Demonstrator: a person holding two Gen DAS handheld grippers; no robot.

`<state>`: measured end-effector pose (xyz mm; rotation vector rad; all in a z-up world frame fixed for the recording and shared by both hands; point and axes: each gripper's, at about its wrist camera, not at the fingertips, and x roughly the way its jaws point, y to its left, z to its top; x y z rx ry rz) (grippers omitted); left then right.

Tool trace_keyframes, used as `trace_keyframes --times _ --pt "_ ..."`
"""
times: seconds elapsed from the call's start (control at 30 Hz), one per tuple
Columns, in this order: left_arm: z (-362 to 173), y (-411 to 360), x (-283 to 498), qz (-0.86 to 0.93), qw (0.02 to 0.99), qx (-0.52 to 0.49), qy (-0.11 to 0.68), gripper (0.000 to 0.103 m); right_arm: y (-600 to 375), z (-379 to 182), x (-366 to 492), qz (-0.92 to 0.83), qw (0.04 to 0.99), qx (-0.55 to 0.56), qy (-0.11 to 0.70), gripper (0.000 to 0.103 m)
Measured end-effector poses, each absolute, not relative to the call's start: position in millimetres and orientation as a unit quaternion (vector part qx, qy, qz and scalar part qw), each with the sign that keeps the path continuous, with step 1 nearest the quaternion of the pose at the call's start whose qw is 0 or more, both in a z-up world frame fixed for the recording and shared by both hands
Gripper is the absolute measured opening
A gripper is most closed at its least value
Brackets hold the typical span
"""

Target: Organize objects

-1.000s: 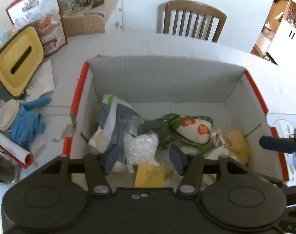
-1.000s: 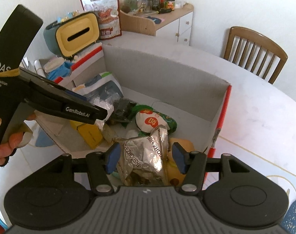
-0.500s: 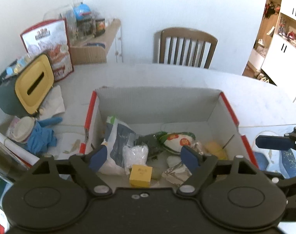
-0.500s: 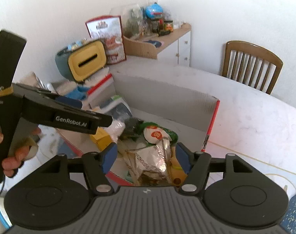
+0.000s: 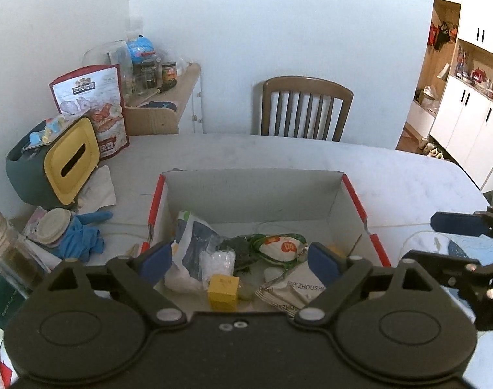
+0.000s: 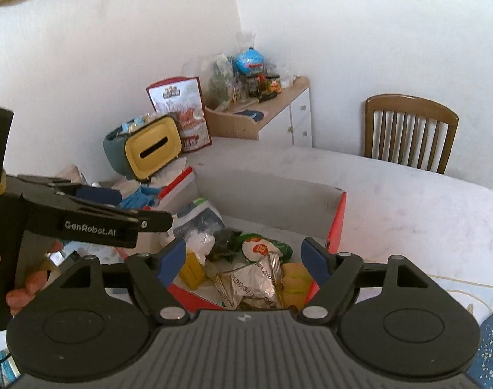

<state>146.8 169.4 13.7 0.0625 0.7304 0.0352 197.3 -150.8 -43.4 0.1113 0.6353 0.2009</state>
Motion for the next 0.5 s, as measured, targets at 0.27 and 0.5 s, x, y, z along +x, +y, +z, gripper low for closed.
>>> trace_keyframes --times 0.27,0.5 --pt "17.3 161.8 129.5 0.011 0.939 0.042 0.341 0.102 -157.7 -35.6 179.8 0.105 0.948 0.061 0.295 0.094" --pt "19.0 159.9 118.0 0.002 0.941 0.035 0.335 0.103 -159.5 -31.6 164.5 0.109 0.951 0.063 0.282 0.103"
